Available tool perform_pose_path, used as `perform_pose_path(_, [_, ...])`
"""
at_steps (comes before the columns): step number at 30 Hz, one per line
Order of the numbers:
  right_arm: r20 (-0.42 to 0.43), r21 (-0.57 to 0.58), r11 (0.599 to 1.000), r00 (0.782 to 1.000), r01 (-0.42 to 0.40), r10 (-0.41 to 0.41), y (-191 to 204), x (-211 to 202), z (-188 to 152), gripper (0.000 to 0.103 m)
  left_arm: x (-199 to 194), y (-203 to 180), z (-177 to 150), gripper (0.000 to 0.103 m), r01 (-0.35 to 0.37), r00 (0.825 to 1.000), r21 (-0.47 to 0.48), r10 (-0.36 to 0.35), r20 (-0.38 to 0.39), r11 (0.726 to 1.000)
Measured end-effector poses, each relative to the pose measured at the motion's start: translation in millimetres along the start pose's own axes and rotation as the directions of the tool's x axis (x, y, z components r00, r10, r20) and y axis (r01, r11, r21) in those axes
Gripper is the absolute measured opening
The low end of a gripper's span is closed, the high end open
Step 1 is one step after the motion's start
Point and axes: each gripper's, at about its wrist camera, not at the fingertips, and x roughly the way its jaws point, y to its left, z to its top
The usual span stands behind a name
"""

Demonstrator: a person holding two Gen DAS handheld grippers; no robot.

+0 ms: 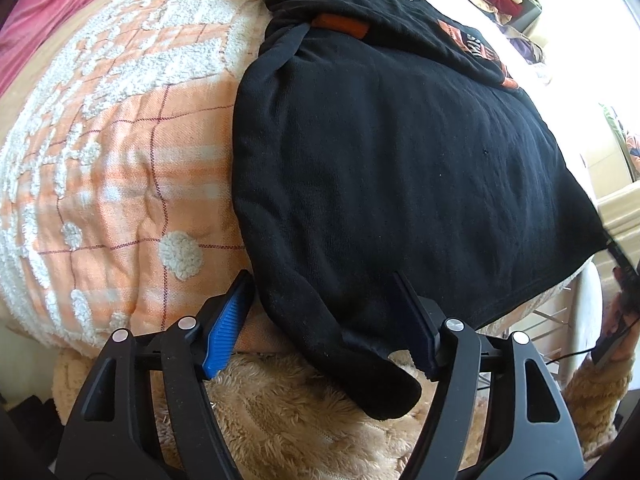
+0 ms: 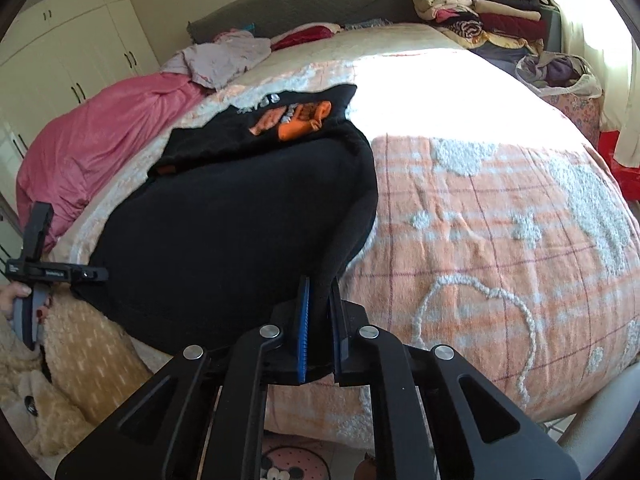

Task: Fold small clothes
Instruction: 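Grasp the sweatshirt hem with the left gripper while the right gripper grasps it too, then lift the hem with both grippers and fold it toward the collar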

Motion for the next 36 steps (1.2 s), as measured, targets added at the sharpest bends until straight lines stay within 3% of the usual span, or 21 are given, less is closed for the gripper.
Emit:
perform_pose_path(6, [0.130,0.028,0.998,0.990,-0.051,0.047,1,-20,35,0.008,3,-3,0,0.061,0.010,1.000,0.023,-0.010,-0.022,1.000])
perform_pose_path(14, [0.166,0.062,0.997,0.986,-0.039,0.028,4,-16,52,0.008,3,-8,-3,0.032,-0.031,0.999,0.049,0.032,-0.014,0.998])
perform_pose_path(22, [0.179,0.097,0.995,0.984,-0.038,0.020,3,-13,50,0.008,-17,0,-2,0.004,0.024,0.998,0.007,-0.025,0.059,1.000])
perform_pose_path(28, [0.236,0.072,0.997,0.972,-0.026,0.008,8,-24,53,0.008,-43,2,5,0.004,0.050,0.988,-0.014,-0.047,0.145,0.999])
perform_pose_path(36, [0.280,0.078,0.997,0.960,-0.006,-0.016,7,-29,61,0.008,-88,7,28,0.004,0.091,0.952,-0.054,-0.071,0.298,0.994])
